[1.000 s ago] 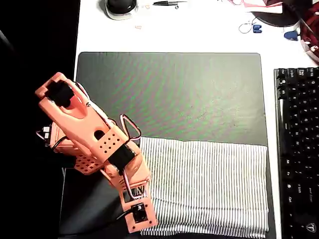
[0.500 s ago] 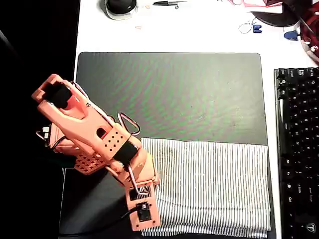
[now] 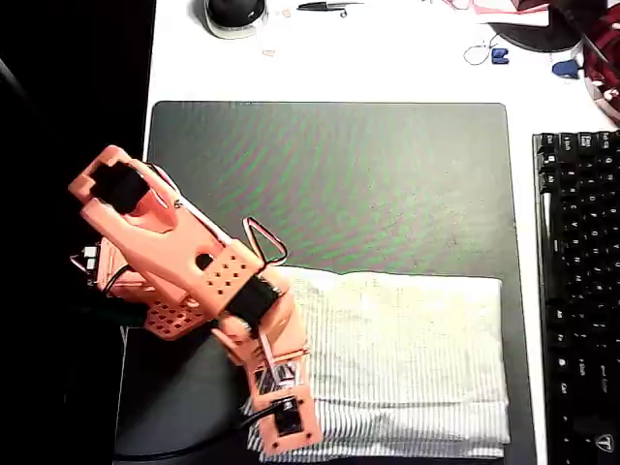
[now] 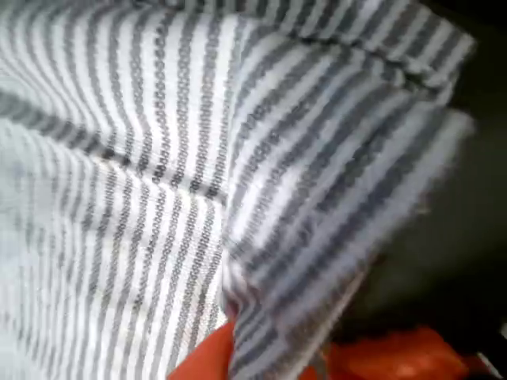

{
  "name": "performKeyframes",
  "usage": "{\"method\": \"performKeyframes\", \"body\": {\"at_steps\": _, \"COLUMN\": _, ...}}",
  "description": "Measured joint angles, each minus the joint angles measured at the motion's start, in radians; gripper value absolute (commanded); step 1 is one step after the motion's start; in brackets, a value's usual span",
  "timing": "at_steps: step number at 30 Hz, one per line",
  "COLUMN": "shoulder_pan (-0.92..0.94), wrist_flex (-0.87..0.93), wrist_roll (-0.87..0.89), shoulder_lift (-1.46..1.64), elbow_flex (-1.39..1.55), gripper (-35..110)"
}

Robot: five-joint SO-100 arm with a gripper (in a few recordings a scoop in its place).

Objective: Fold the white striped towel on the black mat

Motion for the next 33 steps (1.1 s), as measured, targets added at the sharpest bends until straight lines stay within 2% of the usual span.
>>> {"method": "performKeyframes", "body": {"at_steps": 4, "shoulder_pan": 0.064, "wrist_flex": 0.249, "wrist_roll": -0.048, "shoulder_lift": -0.011, "elbow_flex": -0.241, "gripper": 0}}
{"method": "performKeyframes", "body": {"at_steps": 8, "shoulder_pan": 0.135, "wrist_flex": 0.288, "wrist_roll": -0.100, "shoulder_lift": -0.032, "elbow_flex": -0.359, "gripper": 0}}
{"method": "performKeyframes", "body": {"at_steps": 12, "shoulder_pan": 0.115, "wrist_flex": 0.285, "wrist_roll": -0.081, "shoulder_lift": -0.126, "elbow_flex": -0.436, "gripper": 0}}
{"method": "performKeyframes", "body": {"at_steps": 18, "shoulder_pan": -0.087, "wrist_flex": 0.195, "wrist_roll": 0.074, "shoulder_lift": -0.380, "elbow_flex": -0.581, "gripper": 0}}
{"method": "performKeyframes", "body": {"at_steps": 33, "shoulder_pan": -0.339, "wrist_flex": 0.067, "wrist_roll": 0.253, "shoulder_lift": -1.055, "elbow_flex": -1.238, "gripper": 1}}
